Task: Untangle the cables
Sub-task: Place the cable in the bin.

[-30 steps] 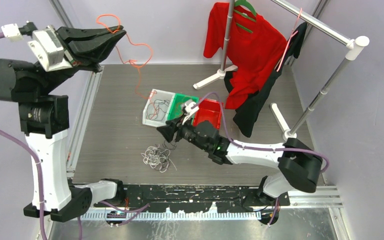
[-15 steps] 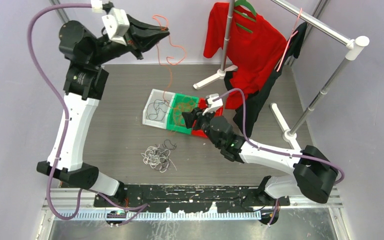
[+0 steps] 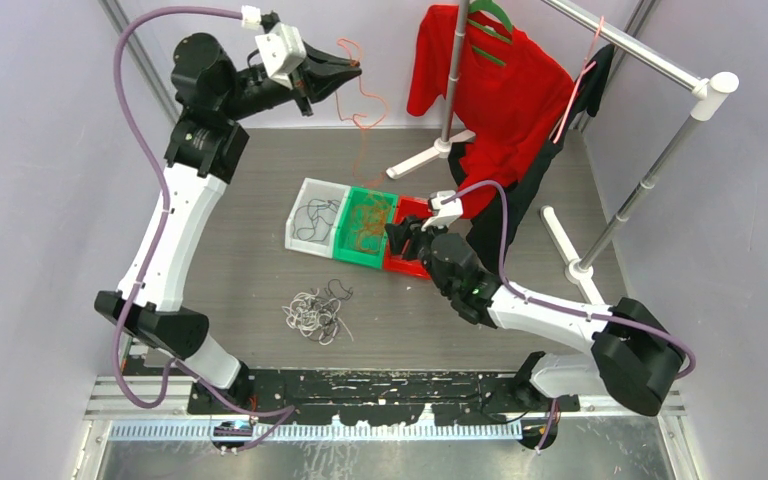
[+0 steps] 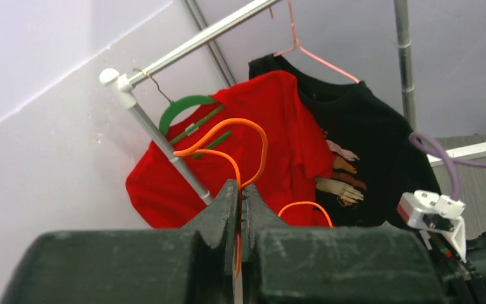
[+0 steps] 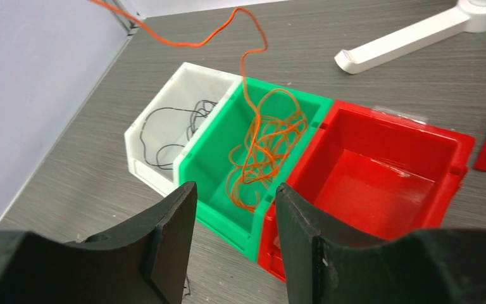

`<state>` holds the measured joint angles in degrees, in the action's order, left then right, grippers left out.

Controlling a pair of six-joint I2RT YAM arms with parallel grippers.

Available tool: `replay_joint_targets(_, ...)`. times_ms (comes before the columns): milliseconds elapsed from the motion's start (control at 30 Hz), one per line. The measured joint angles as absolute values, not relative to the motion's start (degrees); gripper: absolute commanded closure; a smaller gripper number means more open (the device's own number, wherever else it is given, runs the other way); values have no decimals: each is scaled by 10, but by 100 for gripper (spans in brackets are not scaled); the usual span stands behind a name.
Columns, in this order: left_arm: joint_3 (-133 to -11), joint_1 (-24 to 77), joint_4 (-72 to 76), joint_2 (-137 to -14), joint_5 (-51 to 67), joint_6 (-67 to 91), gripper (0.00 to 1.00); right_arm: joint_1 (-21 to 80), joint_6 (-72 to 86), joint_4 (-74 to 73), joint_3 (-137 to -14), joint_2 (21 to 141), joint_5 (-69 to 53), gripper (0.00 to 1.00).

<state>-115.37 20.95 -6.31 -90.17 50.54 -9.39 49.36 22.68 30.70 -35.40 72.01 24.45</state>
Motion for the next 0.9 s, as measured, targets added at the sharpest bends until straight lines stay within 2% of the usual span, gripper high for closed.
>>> replay_joint_targets(900,-938,266,-236,-912,455,-232,100,436,259,268,-314,655,296,49)
